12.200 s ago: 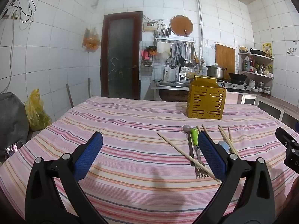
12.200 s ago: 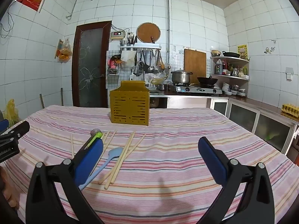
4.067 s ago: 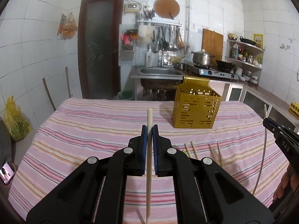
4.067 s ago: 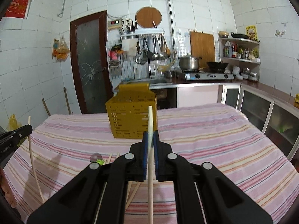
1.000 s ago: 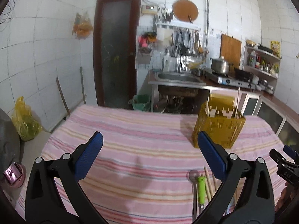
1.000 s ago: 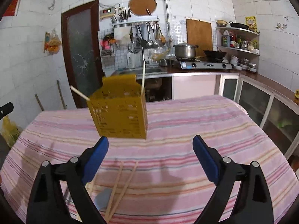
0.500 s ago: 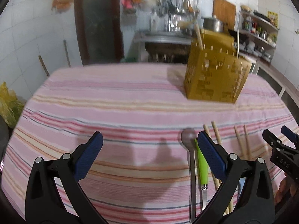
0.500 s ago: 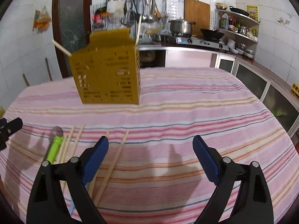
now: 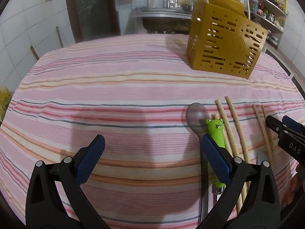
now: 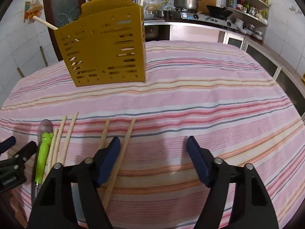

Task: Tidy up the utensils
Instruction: 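Return the right tool to the chopsticks on the table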

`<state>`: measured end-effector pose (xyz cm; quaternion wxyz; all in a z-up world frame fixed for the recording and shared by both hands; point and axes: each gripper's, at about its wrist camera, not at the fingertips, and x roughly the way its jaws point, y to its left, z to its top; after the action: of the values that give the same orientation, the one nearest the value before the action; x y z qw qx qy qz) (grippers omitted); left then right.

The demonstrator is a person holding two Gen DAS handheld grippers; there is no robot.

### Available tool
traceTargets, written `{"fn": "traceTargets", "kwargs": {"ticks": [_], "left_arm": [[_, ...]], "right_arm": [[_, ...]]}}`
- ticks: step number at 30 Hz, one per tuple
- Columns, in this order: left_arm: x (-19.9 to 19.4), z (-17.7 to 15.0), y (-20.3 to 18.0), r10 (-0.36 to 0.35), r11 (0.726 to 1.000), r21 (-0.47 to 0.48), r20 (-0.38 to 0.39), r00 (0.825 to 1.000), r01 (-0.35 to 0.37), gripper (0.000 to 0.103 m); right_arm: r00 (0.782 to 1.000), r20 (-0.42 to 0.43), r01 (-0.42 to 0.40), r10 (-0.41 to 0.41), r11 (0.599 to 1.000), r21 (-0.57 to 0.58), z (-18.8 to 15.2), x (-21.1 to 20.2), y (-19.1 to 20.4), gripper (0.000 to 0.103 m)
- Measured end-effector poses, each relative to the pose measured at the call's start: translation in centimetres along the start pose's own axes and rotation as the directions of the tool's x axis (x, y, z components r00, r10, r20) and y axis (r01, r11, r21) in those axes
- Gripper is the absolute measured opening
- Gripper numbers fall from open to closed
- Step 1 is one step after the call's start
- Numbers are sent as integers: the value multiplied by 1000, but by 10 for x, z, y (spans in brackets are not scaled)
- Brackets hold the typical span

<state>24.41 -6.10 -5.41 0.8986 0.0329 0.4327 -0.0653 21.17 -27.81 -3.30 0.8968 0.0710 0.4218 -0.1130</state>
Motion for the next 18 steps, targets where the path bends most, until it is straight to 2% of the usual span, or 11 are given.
{"fn": "traceTargets", "kwargs": {"ticks": [7,9,11,18], "left_arm": [[5,2,-10,-2,1000,28,-7,1000,3,98],[6,3,-11,-1,1000,29,-13,1000,2,98],[10,5,-10,-7,1000,20,-26,1000,7,98],[18,16,-14,-10,1000,25,-37,999,11,97]], "right_arm": [[999,-29,24,-25,999,-25,-1,1,17,41],[999,-31,26,-27,999,-36,0,3,22,28],[999,-35,10,-12,999,-43,0,3,26,11],[999,-42,-9,7,999,-42,2,-2,7,7]]}}
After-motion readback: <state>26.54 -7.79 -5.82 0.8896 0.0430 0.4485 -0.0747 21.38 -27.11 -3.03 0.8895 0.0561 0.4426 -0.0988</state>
